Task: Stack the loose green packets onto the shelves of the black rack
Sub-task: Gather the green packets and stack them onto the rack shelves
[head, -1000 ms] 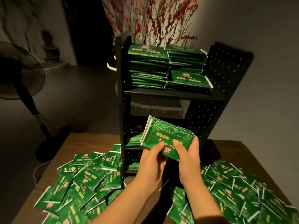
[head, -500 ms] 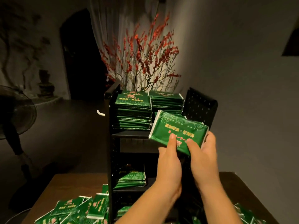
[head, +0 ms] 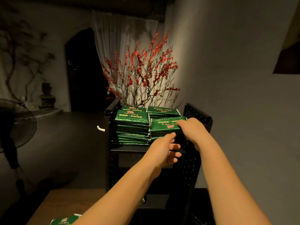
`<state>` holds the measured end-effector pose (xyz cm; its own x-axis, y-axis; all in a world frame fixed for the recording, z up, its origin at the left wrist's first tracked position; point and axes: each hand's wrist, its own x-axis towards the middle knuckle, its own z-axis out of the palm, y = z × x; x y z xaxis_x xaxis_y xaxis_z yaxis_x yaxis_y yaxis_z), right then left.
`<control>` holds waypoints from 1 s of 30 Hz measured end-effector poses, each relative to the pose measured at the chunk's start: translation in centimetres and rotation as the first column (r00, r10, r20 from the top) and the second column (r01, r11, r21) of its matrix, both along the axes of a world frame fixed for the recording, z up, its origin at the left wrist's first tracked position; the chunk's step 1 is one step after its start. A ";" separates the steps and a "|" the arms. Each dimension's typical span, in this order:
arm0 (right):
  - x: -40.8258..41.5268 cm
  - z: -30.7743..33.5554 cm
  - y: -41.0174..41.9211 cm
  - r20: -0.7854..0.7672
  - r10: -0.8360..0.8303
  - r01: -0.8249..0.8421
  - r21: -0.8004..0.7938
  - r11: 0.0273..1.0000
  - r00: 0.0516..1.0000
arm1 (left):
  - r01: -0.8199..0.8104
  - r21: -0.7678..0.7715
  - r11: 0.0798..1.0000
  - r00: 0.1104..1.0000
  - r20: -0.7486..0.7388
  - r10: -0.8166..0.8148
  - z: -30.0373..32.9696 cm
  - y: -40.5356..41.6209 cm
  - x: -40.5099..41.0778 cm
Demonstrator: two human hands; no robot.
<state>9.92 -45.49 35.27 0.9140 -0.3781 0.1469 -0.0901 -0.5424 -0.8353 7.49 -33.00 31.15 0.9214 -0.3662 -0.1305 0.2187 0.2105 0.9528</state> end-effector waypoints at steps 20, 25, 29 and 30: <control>0.6 -2.5 0.8 0.160 -0.107 0.014 0.497 0.867 0.981 | -0.038 0.016 0.999 0.969 0.243 0.033 -0.5 0.8 1.5; 0.6 -3.1 1.0 0.195 -0.073 -0.049 0.557 0.829 0.978 | -0.030 0.020 0.999 0.966 0.258 0.024 -0.3 0.6 1.9; 0.2 -3.5 0.9 0.234 -0.123 -0.035 0.575 0.817 0.964 | -0.011 0.067 0.998 0.959 0.282 -0.008 -0.6 0.5 2.0; 0.1 -3.8 0.9 0.254 -0.148 -0.016 0.547 0.837 0.956 | -0.011 0.065 0.998 0.958 0.286 -0.008 -0.7 0.6 2.0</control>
<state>10.01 -44.54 31.49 0.8368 -0.5287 0.1420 0.1673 0.0000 -0.9859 9.53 -32.41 30.42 0.9243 -0.3639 0.1147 -0.0651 0.1459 0.9872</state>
